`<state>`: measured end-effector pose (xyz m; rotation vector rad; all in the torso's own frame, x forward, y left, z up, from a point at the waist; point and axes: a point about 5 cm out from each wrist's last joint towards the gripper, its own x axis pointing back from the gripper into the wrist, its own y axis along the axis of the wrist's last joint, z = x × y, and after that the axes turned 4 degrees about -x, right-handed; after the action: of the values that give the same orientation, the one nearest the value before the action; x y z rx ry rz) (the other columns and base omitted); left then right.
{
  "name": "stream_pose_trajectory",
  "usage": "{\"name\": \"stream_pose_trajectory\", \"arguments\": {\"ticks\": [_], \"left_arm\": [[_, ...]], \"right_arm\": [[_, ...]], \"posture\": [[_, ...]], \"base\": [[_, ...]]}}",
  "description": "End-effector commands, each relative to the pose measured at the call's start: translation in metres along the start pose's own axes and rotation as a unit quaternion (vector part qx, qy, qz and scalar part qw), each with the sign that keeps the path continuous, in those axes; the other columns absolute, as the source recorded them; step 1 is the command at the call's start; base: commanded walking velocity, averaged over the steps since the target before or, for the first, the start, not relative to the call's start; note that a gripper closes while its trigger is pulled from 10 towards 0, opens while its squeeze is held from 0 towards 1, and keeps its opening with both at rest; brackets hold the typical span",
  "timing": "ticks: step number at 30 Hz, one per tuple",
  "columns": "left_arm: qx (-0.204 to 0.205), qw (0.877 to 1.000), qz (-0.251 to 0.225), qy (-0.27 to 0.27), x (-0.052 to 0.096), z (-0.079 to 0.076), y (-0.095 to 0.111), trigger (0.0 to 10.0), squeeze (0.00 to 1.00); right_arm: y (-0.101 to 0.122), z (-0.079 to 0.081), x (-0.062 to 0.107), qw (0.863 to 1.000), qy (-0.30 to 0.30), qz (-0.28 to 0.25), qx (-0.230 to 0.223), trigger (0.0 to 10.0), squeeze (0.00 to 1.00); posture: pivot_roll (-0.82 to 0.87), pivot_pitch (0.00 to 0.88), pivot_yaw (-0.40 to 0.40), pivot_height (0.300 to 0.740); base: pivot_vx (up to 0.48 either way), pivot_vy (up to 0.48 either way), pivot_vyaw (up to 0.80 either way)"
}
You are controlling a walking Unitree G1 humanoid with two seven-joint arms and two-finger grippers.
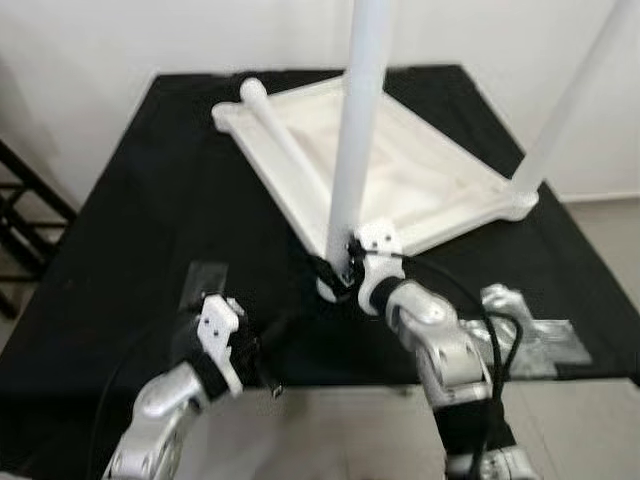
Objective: Building children table
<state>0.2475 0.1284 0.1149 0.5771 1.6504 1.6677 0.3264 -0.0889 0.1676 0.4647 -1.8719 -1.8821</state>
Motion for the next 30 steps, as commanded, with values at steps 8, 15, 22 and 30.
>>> {"name": "stream_pose_trajectory", "arguments": {"ticks": [8, 15, 22, 30], "left_arm": [[0.006, 1.0, 0.004, 0.002, 0.0, -0.002, -0.004, 10.0, 0.0], [0.006, 1.0, 0.004, 0.001, 0.0, -0.002, -0.004, 10.0, 0.0], [0.004, 1.0, 0.006, 0.002, 0.0, -0.003, -0.005, 10.0, 0.0], [0.005, 1.0, 0.005, 0.001, 0.001, -0.004, -0.005, 10.0, 0.0]], "right_arm": [[0.028, -0.006, 0.002, 0.972, 0.227, -0.02, 0.059, 10.0, 0.0], [0.036, -0.021, 0.0, 0.944, 0.318, 0.002, 0.084, 10.0, 0.0], [0.028, -0.026, -0.005, 0.94, 0.336, 0.023, 0.063, 0.0, 0.0], [0.006, -0.032, 0.003, 0.976, 0.211, 0.033, 0.046, 0.0, 0.0]], "posture": [[0.05, 0.126, -0.005, 0.74], [0.05, 0.124, -0.005, 0.74], [0.06, 0.121, -0.005, 0.74], [0.06, 0.125, -0.012, 0.74]], "base": [[0.0, 0.0, 0.0], [0.0, 0.0, 0.0], [0.0, 0.0, 0.0], [0.0, 0.0, 0.0]]}}
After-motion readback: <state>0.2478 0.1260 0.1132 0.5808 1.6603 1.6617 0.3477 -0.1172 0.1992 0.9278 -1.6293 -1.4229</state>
